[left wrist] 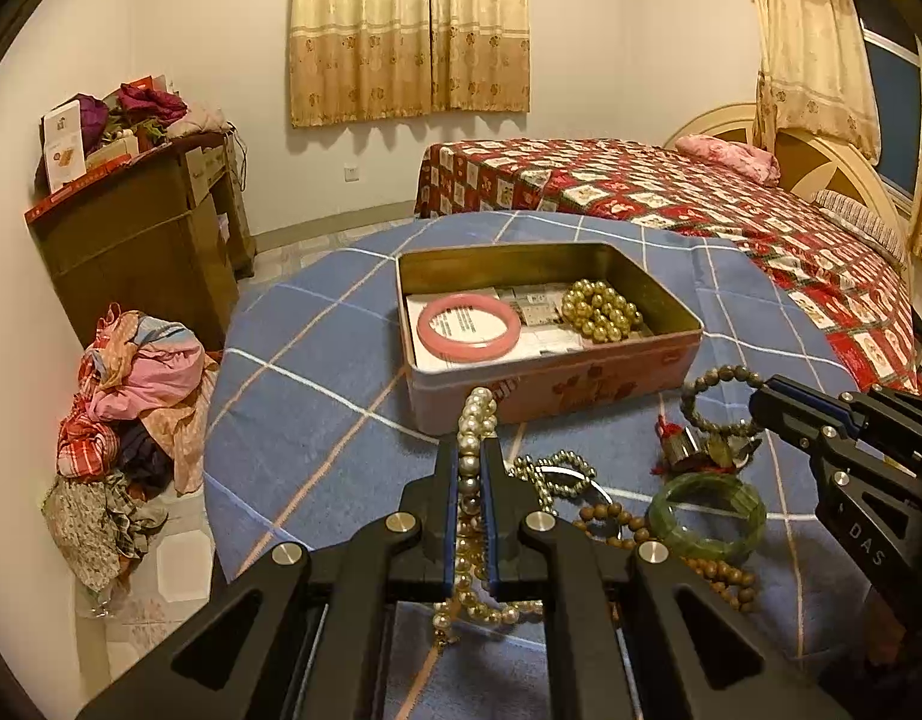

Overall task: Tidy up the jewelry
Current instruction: 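Carry the pearl necklace and dark beads over the tin box and lower them inside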

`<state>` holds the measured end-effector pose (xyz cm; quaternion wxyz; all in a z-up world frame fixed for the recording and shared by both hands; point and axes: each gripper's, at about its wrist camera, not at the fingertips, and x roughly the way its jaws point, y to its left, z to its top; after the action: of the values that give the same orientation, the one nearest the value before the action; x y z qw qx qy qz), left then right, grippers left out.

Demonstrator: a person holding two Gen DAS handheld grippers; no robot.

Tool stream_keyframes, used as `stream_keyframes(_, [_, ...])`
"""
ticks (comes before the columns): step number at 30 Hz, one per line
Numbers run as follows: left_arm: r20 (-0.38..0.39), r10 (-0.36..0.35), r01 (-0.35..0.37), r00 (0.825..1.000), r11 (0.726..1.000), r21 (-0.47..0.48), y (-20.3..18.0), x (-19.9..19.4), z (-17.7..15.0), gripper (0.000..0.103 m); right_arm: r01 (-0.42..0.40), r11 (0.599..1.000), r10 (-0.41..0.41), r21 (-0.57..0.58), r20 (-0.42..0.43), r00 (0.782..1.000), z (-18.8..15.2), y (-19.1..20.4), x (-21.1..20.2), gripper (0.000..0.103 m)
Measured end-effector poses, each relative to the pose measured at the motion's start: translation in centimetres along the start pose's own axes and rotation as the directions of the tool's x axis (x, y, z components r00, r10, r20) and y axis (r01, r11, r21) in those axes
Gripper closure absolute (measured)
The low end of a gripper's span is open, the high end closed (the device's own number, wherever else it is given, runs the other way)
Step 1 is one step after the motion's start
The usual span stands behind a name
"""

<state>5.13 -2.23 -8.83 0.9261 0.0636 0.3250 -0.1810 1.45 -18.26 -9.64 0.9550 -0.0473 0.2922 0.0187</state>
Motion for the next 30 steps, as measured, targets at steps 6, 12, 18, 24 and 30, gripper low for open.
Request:
stream_keyframes(6, [0.034, 0.009, -0.009, 0.999, 1.000, 0.004, 0.2, -0.8, 1.6, 0.097, 0.017, 1.000, -0.018, 0.019, 0.042, 0.999, 0.9, -0.7, -0.7, 0.092])
stream_keyframes(12, [0.073, 0.008, -0.009, 0.997, 1.000, 0.019, 0.1, -1.2, 3.5, 0.097, 0.025, 0.999, -0.027, 0.026, 0.085, 0.996, 2.2, -1.5, -1.1, 0.092])
stream_keyframes(18, [0.085, -0.003, 0.000, 0.996, 0.999, 0.038, -0.2, -0.3, 5.3, 0.097, 0.030, 0.999, -0.031, 0.017, 0.101, 0.994, 3.6, -1.9, -0.6, 0.092])
stream_keyframes(24, [0.079, 0.004, -0.008, 0.997, 0.999, 0.049, -0.2, 1.4, 7.0, 0.097, 0.040, 0.999, -0.041, 0.004, 0.120, 0.992, 5.3, -1.9, 0.2, 0.092])
stream_keyframes(30, [0.071, 0.026, -0.030, 0.997, 0.998, 0.055, -0.2, 3.0, 8.2, 0.097, 0.058, 0.998, -0.056, -0.011, 0.123, 0.991, 6.6, -2.0, 1.2, 0.092])
